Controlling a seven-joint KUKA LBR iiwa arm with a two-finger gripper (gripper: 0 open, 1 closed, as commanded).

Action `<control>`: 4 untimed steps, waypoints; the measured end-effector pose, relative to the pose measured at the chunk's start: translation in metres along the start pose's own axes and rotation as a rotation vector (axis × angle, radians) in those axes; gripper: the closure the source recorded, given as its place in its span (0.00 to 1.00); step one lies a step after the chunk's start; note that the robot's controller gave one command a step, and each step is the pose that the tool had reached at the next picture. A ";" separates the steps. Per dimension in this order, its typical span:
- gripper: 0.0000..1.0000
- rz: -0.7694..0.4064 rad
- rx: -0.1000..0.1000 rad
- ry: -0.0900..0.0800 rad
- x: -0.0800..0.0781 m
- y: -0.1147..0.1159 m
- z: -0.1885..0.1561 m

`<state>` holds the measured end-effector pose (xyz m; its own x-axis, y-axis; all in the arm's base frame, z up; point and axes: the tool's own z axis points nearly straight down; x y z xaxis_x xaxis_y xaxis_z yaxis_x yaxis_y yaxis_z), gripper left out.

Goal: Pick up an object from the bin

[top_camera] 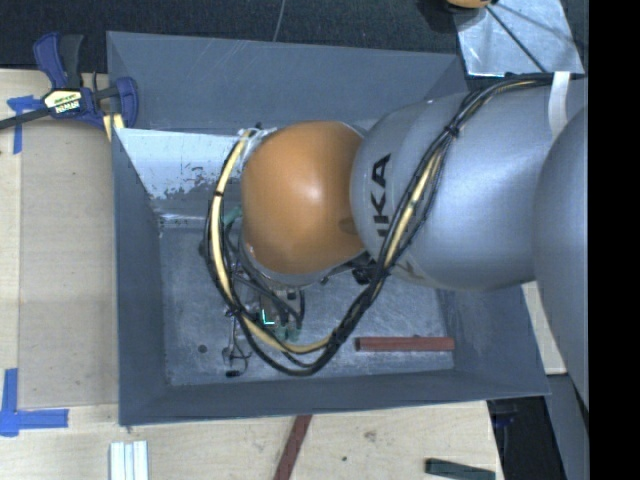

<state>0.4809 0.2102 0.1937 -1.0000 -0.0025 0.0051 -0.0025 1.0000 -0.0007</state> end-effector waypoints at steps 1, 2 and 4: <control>0.00 0.004 -0.002 -0.007 -0.002 -0.001 -0.003; 0.00 0.011 -0.003 -0.012 -0.042 -0.038 0.067; 0.00 0.203 -0.001 -0.006 -0.049 -0.062 0.119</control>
Offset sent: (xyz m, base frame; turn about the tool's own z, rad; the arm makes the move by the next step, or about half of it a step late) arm 0.0678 -0.0667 -0.1237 0.0202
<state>0.5294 0.1479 0.0741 -0.9801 0.1987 -0.0010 0.1987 0.9801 -0.0003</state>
